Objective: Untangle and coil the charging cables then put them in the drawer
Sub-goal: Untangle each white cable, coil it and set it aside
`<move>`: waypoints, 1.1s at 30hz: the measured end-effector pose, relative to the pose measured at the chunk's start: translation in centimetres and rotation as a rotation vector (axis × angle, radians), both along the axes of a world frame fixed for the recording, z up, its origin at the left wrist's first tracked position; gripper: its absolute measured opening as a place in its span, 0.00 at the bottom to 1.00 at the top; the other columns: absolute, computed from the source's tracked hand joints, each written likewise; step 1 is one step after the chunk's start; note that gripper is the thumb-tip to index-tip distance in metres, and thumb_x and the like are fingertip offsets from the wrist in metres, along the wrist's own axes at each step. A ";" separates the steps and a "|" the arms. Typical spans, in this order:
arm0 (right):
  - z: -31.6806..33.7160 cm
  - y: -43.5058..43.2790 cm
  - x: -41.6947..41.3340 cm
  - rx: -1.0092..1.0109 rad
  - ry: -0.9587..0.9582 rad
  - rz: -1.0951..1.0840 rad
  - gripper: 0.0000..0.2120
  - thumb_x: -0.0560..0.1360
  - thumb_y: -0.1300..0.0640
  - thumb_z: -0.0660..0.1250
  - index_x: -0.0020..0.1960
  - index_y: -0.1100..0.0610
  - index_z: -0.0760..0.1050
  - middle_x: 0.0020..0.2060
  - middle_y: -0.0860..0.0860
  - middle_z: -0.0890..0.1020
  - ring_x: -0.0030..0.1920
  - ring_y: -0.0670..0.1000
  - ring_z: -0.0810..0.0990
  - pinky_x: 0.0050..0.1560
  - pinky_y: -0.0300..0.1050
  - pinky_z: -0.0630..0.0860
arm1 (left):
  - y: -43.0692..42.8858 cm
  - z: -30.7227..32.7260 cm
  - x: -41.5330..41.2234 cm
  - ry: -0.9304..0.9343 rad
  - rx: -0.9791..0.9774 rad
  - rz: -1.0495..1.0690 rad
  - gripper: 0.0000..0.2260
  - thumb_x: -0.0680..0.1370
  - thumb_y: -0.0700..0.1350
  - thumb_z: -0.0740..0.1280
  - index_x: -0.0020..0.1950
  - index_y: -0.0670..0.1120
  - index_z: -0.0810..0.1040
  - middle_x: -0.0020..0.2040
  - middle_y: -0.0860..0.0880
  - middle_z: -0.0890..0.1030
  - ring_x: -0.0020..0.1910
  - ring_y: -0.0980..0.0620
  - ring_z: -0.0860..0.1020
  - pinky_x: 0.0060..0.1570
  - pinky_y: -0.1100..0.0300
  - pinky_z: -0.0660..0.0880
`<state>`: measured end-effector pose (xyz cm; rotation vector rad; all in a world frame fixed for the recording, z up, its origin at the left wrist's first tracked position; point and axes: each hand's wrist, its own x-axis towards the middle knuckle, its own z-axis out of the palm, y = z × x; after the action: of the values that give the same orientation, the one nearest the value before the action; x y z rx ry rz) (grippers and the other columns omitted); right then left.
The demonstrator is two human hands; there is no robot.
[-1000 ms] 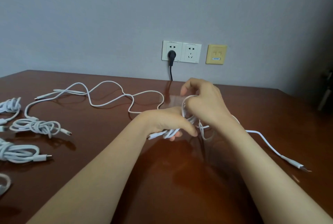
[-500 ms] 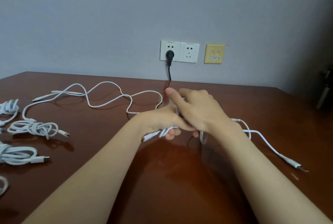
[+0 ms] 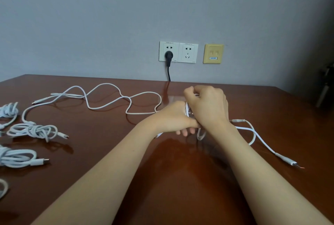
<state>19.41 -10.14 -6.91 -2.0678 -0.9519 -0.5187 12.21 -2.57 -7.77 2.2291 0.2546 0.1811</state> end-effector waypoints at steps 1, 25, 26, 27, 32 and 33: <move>0.0 0.0 0.0 0.008 0.016 -0.020 0.21 0.75 0.52 0.58 0.25 0.56 0.61 0.24 0.52 0.64 0.36 0.61 0.67 0.38 0.45 0.62 | 0.0 0.1 -0.1 0.031 0.007 0.016 0.07 0.75 0.43 0.66 0.38 0.49 0.72 0.29 0.52 0.76 0.24 0.57 0.73 0.26 0.66 0.70; 0.3 -0.6 0.7 0.120 0.063 -0.111 0.19 0.74 0.55 0.58 0.25 0.56 0.61 0.24 0.52 0.65 0.36 0.62 0.67 0.38 0.45 0.61 | -0.9 -1.4 1.0 -0.047 0.002 0.052 0.07 0.72 0.48 0.59 0.49 0.54 0.67 0.42 0.44 0.77 0.40 0.47 0.76 0.41 0.55 0.70; 0.3 -0.6 0.8 0.127 0.070 -0.106 0.20 0.74 0.55 0.59 0.24 0.55 0.60 0.24 0.52 0.64 0.35 0.61 0.67 0.38 0.45 0.62 | -0.6 -1.3 1.1 0.014 -0.174 0.076 0.04 0.73 0.47 0.58 0.47 0.52 0.68 0.37 0.44 0.73 0.35 0.48 0.72 0.38 0.56 0.68; 0.4 -0.7 0.8 0.140 0.076 -0.100 0.20 0.73 0.55 0.59 0.24 0.55 0.60 0.23 0.52 0.64 0.35 0.61 0.66 0.37 0.45 0.62 | -0.2 -1.2 1.0 0.048 -0.312 0.079 0.03 0.76 0.47 0.58 0.45 0.49 0.68 0.34 0.46 0.70 0.32 0.51 0.68 0.36 0.59 0.67; 0.5 -0.7 0.7 0.148 0.108 -0.052 0.21 0.73 0.56 0.60 0.23 0.57 0.60 0.21 0.52 0.62 0.32 0.58 0.63 0.34 0.45 0.60 | 0.0 -0.3 -1.6 0.077 -0.406 -0.104 0.07 0.83 0.41 0.52 0.53 0.40 0.66 0.38 0.48 0.67 0.34 0.55 0.68 0.36 0.65 0.71; 0.4 -0.6 0.6 0.133 0.109 -0.051 0.20 0.73 0.56 0.60 0.24 0.58 0.60 0.22 0.52 0.63 0.32 0.58 0.63 0.34 0.45 0.60 | -0.1 -0.2 -1.6 0.086 -0.310 -0.092 0.06 0.83 0.41 0.52 0.52 0.40 0.67 0.39 0.48 0.68 0.34 0.54 0.69 0.36 0.65 0.71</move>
<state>20.00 -10.79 -6.48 -1.9835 -0.7824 -0.4769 10.64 -2.67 -7.96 1.9374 0.2109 -0.0052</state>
